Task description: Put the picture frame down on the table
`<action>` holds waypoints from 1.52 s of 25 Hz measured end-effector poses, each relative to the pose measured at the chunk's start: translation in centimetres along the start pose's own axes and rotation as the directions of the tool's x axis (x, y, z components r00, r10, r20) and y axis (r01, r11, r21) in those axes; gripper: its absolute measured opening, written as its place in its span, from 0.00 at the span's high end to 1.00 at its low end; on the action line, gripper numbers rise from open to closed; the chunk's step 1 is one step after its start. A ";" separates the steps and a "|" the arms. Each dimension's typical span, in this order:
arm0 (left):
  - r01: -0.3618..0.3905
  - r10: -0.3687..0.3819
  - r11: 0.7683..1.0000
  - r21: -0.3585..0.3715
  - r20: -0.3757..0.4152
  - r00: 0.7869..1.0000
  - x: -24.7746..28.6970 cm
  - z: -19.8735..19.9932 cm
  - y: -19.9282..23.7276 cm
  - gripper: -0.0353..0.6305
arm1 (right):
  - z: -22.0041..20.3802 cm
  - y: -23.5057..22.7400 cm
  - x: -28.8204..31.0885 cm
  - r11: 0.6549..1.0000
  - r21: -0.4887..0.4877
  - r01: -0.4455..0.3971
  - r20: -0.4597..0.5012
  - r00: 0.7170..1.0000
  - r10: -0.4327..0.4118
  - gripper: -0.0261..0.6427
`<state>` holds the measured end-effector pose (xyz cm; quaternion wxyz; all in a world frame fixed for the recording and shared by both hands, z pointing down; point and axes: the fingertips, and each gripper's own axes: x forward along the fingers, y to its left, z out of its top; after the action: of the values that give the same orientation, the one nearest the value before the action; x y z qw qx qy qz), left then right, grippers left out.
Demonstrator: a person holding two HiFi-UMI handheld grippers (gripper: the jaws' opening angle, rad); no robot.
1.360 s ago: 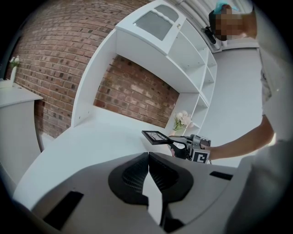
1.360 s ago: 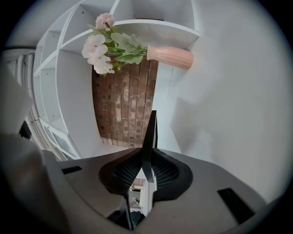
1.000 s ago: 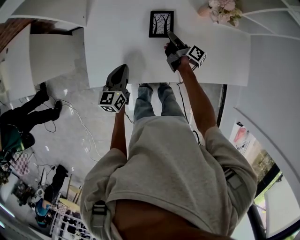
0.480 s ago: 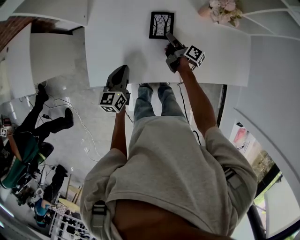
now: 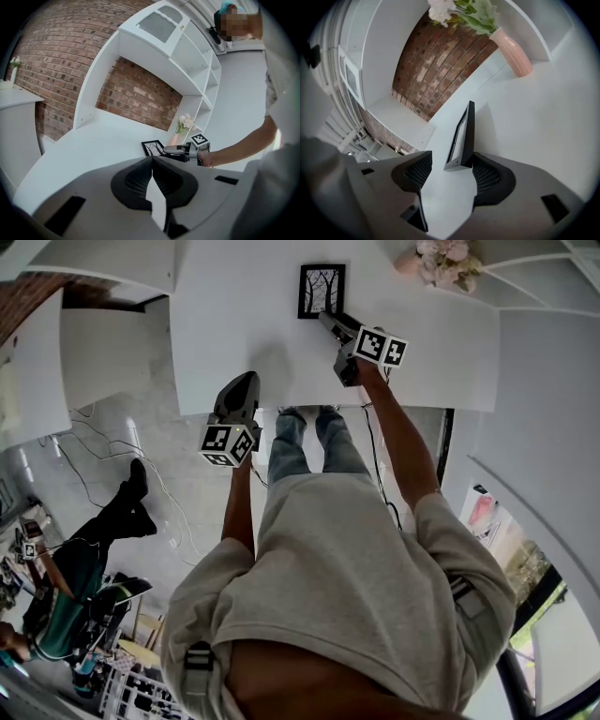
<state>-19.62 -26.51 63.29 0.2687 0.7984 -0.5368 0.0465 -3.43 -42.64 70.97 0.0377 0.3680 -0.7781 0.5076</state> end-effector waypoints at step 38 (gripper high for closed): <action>0.032 -0.033 0.999 0.034 0.020 0.999 -0.8 1.2 -1.8 0.92 | -0.8 0.2 -3.8 0.784 -0.579 0.225 0.007 0.962 -0.271 0.91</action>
<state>-18.60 -25.90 61.27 0.2504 0.8119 -0.5256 0.0427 -1.10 -39.92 69.55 0.2432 0.4188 -0.8374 0.2535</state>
